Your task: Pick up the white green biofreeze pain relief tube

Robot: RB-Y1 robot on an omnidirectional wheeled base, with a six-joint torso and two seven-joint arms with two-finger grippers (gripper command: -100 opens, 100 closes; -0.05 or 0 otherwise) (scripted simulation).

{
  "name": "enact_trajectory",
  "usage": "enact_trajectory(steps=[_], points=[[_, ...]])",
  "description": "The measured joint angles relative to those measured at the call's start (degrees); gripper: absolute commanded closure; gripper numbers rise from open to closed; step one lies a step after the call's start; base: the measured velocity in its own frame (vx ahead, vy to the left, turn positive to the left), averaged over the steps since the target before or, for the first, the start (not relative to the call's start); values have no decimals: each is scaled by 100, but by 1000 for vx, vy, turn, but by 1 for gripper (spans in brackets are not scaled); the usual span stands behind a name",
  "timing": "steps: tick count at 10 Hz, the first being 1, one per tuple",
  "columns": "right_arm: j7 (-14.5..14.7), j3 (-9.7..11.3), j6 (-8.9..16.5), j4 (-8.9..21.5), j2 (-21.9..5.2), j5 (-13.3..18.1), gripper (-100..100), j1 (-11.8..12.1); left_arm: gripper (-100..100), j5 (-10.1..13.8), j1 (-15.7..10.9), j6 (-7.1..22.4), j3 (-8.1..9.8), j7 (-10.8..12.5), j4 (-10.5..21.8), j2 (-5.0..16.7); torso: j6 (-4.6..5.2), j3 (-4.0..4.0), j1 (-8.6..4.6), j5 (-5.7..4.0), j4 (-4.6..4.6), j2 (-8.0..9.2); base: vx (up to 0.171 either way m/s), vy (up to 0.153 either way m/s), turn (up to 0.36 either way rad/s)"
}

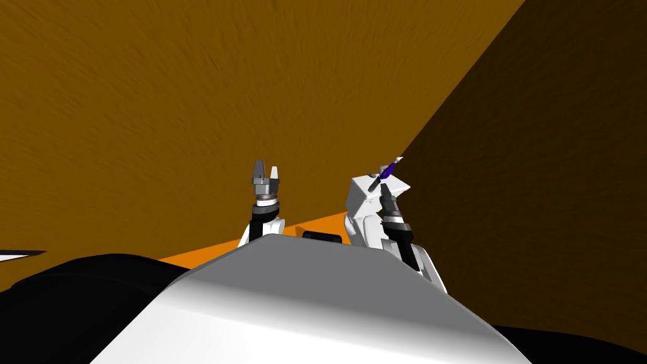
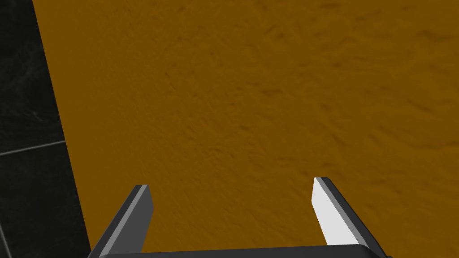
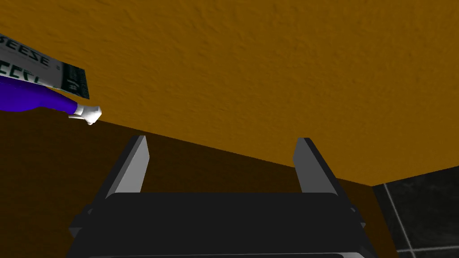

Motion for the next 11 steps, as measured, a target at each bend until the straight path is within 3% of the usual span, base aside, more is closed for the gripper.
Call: enact_trajectory(steps=[7, 11], points=[[713, -512, 553, 567, -370, 879, -100, 406, 0, 0, 0, 0, 0, 0, 0, 0, -2, -9, -3, 0, -3, -15, 25, 44, -19], [1165, -777, 919, 682, -680, 1255, -100, 769, 0, 0, 0, 0, 0, 0, 0, 0, -2, -11, -14, -3, -4, -19, 49, 19, 36]])
